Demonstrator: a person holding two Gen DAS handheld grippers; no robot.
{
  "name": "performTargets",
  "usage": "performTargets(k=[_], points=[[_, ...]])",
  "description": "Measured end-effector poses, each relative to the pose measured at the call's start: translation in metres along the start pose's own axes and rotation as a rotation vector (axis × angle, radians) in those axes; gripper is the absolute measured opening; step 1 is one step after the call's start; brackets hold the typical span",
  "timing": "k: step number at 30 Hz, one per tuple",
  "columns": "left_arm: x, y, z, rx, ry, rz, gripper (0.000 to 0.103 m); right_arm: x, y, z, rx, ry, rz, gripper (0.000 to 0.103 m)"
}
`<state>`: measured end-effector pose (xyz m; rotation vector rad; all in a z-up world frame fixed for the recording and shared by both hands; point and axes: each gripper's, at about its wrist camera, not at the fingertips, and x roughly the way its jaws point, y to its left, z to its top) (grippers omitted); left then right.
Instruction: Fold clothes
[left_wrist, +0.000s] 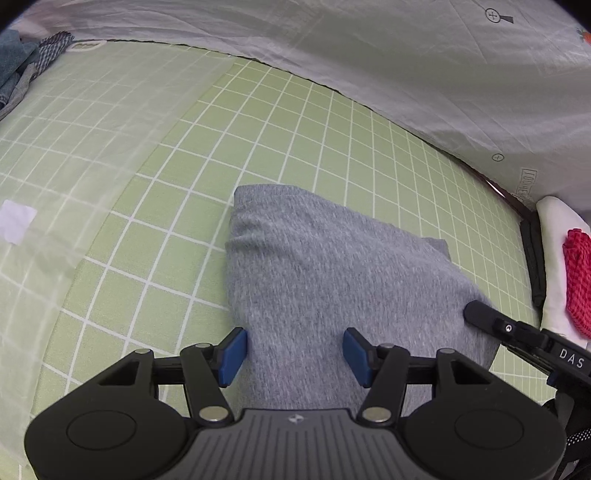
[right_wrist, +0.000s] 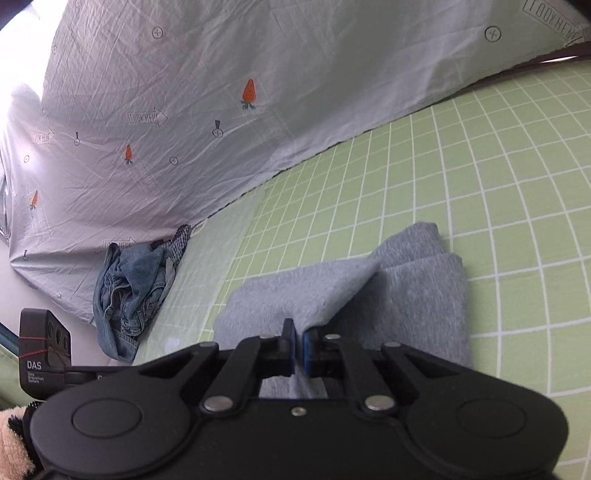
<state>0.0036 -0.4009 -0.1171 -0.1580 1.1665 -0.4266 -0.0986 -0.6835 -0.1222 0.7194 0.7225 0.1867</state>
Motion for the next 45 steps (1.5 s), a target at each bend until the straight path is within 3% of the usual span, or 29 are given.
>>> performTargets(k=[3,7,9,11,13,16,18,19,24,28,30,33,34,35,37,41,45], points=[[0.001,-0.013,-0.004,0.060,0.005,-0.020,0.065,-0.025,-0.005,0.005,-0.001,-0.043,-0.059,0.004],[0.011,-0.019,-0.011,0.083,0.047,-0.054,0.067,-0.028,-0.035,0.000,0.084,-0.025,-0.156,0.008],[0.019,-0.018,-0.014,0.075,0.078,-0.054,0.067,-0.023,-0.045,-0.008,0.142,0.007,-0.152,0.016],[0.023,-0.014,-0.015,0.056,0.093,-0.060,0.069,-0.018,-0.051,-0.017,0.183,0.033,-0.144,0.042],[0.025,-0.012,-0.015,0.035,0.098,-0.071,0.069,-0.014,-0.052,-0.024,0.183,0.057,-0.139,0.045],[0.026,-0.009,-0.016,0.014,0.101,-0.075,0.070,-0.005,-0.048,-0.035,0.160,0.116,-0.157,0.041],[0.025,-0.009,-0.016,0.016,0.098,-0.071,0.071,-0.005,-0.043,-0.036,0.120,0.129,-0.169,0.024],[0.025,-0.010,-0.016,0.018,0.096,-0.068,0.071,-0.008,-0.039,-0.035,0.105,0.128,-0.162,0.010],[0.022,-0.009,-0.017,0.023,0.091,-0.068,0.074,-0.052,-0.024,-0.027,0.136,0.039,-0.040,0.008],[0.032,-0.010,-0.020,0.023,0.140,-0.092,0.077,-0.039,-0.027,-0.043,0.046,0.187,-0.213,0.008],[0.035,-0.017,-0.023,0.059,0.155,-0.078,0.077,-0.033,-0.037,-0.050,0.106,0.218,-0.226,0.009],[0.033,-0.021,-0.025,0.097,0.149,-0.063,0.077,-0.038,-0.037,-0.043,0.103,0.173,-0.228,0.023],[0.033,-0.019,-0.026,0.091,0.151,-0.065,0.077,-0.040,-0.037,-0.039,0.097,0.152,-0.236,0.040],[0.033,-0.017,-0.026,0.084,0.152,-0.067,0.077,-0.040,-0.037,-0.035,0.094,0.137,-0.245,0.048],[0.033,-0.014,-0.027,0.067,0.152,-0.073,0.077,-0.038,-0.038,-0.027,0.091,0.118,-0.262,0.048],[0.030,-0.016,-0.025,0.074,0.128,-0.070,0.077,-0.028,-0.043,-0.016,0.109,0.115,-0.274,0.062],[0.024,-0.016,-0.020,0.062,0.080,-0.082,0.077,-0.009,-0.040,-0.019,0.094,0.161,-0.260,0.071]])
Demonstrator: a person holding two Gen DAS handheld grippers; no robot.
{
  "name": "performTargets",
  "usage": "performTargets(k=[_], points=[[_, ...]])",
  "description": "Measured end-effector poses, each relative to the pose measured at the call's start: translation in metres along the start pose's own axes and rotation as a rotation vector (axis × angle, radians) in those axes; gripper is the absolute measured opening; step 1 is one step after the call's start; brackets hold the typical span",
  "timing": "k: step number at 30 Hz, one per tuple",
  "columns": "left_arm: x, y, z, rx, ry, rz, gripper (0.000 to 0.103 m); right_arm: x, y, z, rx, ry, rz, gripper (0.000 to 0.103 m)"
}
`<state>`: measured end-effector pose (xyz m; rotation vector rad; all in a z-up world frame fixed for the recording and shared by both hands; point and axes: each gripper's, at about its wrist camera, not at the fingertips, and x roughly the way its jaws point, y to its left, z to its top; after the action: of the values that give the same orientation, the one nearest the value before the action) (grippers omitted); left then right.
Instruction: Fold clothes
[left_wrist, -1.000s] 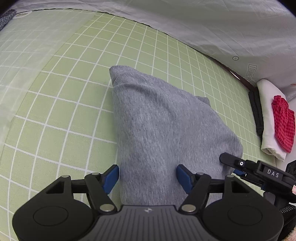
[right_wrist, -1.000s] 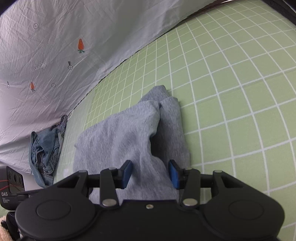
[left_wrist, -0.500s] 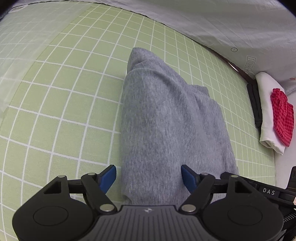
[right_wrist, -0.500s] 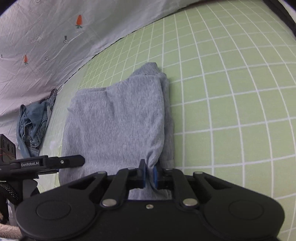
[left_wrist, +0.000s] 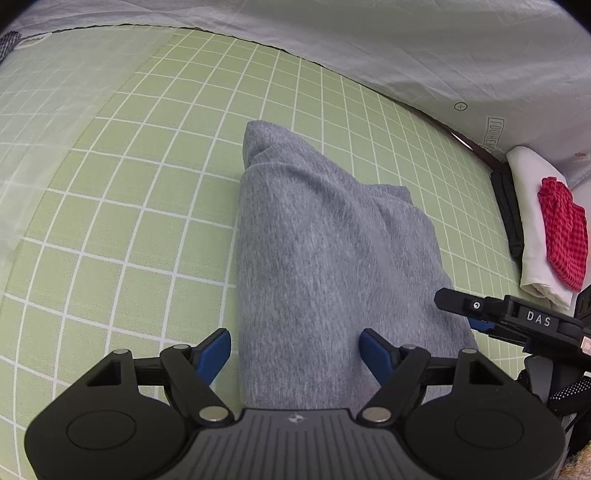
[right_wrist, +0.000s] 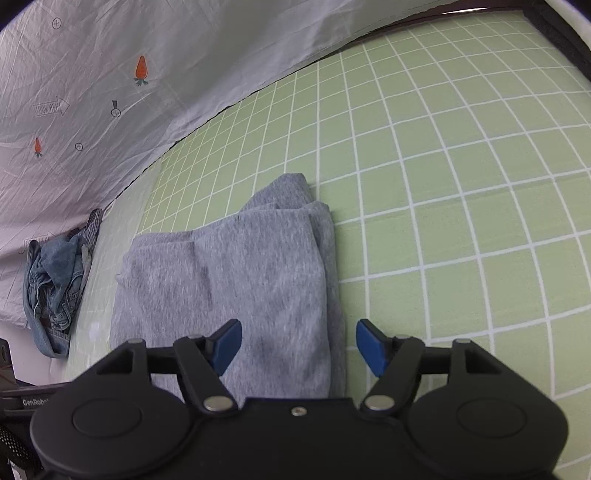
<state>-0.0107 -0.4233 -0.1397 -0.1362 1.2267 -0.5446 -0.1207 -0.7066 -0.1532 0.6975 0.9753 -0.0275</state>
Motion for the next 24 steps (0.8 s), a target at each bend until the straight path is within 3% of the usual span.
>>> performTargets(k=[3,7,15,17,24], points=[[-0.004,0.003,0.004,-0.024,-0.025,-0.027,0.080,0.007,0.009,-0.003,-0.042,0.003,0.003,0.076],[0.008,0.002,0.011,-0.030,-0.008,-0.008,0.082,0.011,0.018,-0.004,-0.085,0.000,0.009,0.084],[0.035,0.003,0.019,-0.051,0.058,-0.023,0.082,0.021,0.040,-0.008,-0.181,-0.026,-0.056,0.083],[0.038,0.004,0.019,-0.041,0.073,-0.034,0.081,0.025,0.046,-0.009,-0.195,-0.039,-0.083,0.064],[0.039,0.013,0.018,-0.002,0.078,-0.104,0.070,0.034,0.058,-0.011,-0.109,-0.043,-0.106,0.034]])
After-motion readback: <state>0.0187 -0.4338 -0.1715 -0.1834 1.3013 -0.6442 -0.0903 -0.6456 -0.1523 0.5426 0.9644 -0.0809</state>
